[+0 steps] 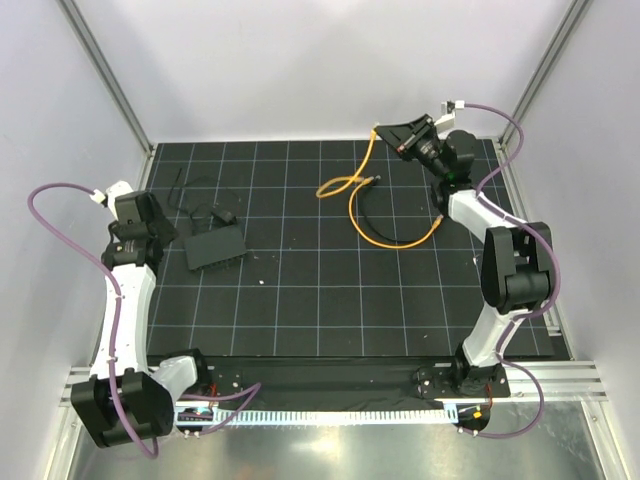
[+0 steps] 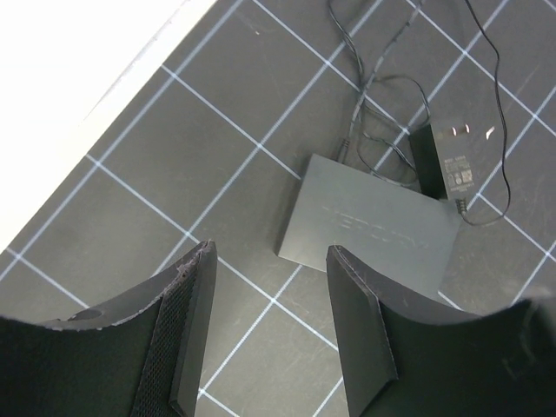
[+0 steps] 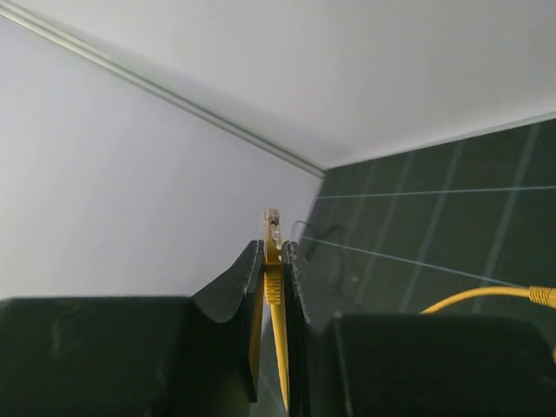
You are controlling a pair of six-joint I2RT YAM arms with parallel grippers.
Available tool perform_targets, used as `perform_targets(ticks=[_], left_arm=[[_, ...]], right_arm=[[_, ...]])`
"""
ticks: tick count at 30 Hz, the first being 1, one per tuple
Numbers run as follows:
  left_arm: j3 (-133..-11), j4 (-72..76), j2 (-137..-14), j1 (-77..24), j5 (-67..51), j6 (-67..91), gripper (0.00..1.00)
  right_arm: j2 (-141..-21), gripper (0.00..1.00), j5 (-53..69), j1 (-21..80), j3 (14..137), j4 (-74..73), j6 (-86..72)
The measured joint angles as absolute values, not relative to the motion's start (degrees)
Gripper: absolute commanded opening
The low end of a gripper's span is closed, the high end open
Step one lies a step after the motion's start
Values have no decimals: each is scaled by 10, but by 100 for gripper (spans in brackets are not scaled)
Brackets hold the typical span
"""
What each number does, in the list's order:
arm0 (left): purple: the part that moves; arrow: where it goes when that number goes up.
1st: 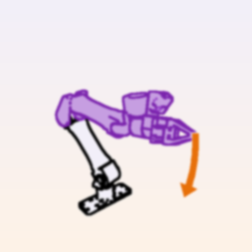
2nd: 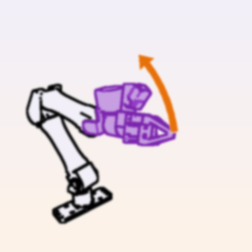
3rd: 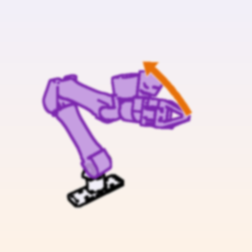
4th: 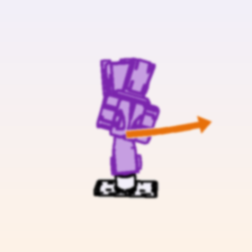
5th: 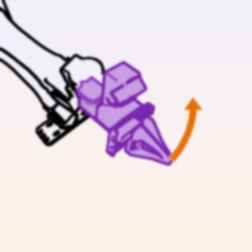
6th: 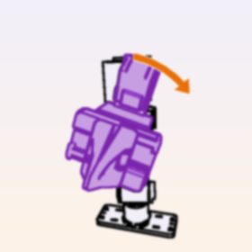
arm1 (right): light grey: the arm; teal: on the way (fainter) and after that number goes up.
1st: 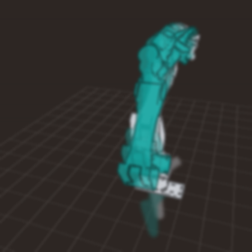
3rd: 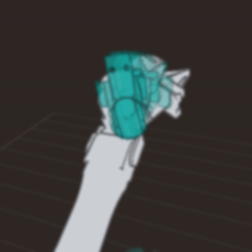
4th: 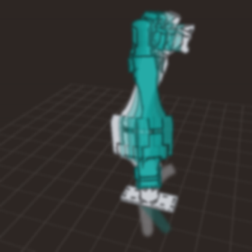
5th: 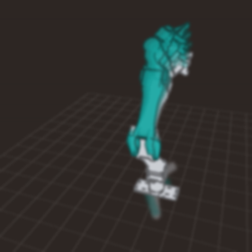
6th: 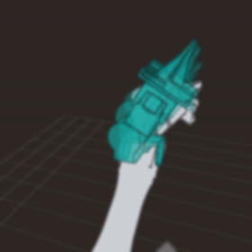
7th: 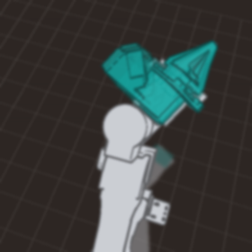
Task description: Pull the plug from the switch port
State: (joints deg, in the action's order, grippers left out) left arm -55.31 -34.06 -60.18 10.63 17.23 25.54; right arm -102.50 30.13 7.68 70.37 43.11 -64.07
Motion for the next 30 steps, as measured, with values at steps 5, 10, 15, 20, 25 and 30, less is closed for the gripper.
perform_targets(ticks=[5, 10, 15, 20, 25, 30], left_arm=[[-553, -340, -614, 106, 152, 255, 56], [-553, -338, -620, 106, 138, 255, 56], [-553, -336, -622, 106, 129, 255, 56], [-553, -334, -629, 106, 124, 255, 56], [-553, -333, -636, 106, 124, 255, 56], [-553, -332, -652, 106, 117, 255, 57]], right_arm=[[-1048, 1, 304, 46, 701, 378, -559], [-1077, 2, 295, 3, 659, 301, -522], [-1136, 4, 230, -33, 685, 93, -460], [-1155, 44, 171, -34, 714, -44, -413], [-1148, 67, 56, -10, 786, -145, -341], [-1089, 71, -94, 67, 797, -208, -268]])
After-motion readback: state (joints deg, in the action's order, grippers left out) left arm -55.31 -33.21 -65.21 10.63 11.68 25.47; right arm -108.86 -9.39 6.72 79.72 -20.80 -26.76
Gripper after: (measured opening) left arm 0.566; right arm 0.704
